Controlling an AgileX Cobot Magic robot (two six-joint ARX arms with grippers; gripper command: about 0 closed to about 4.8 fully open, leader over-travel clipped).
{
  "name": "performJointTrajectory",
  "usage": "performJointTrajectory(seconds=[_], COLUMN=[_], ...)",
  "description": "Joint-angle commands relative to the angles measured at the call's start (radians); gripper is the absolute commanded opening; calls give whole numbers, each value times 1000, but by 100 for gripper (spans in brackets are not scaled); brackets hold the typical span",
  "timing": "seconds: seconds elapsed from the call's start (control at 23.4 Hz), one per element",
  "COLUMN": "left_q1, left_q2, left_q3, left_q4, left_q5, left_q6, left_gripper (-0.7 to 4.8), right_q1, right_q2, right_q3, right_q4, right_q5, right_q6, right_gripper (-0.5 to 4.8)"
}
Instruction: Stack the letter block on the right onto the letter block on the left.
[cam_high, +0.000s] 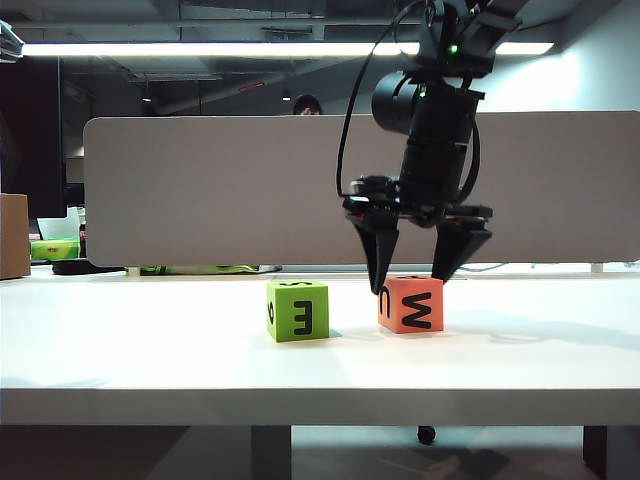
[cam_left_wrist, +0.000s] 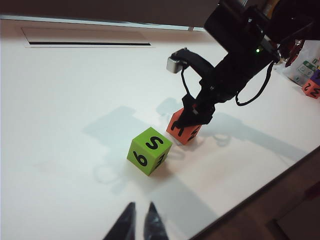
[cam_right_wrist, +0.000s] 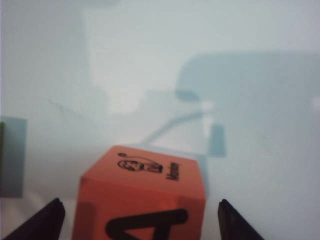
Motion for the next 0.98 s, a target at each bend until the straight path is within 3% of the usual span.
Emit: performJointTrajectory(seconds=[0.04,0.13,0.38,0.6,0.77,0.98], left_q1=[2,2,2,2,2,2], left_q2=[-1,0,0,0,0,0], left_q3=[5,5,5,5,5,5], left_q4=[7,5,5,5,6,6], left_q5=[2,2,2,2,2,2], left_q6=[3,3,3,3,3,3], left_gripper=[26,26,26,26,26,26], right_q1=[2,2,27,106,209,221], right_q2=[2,2,0,0,10,56], right_q3=[2,3,109,267,338,338], right_q4=[-20,-23,-133,-187,-134,-140], right_q5=[-2,-2,-115,-120,12,28], right_q6=[0,0,28,27,19,21], right_gripper=[315,243,241,242,242,243])
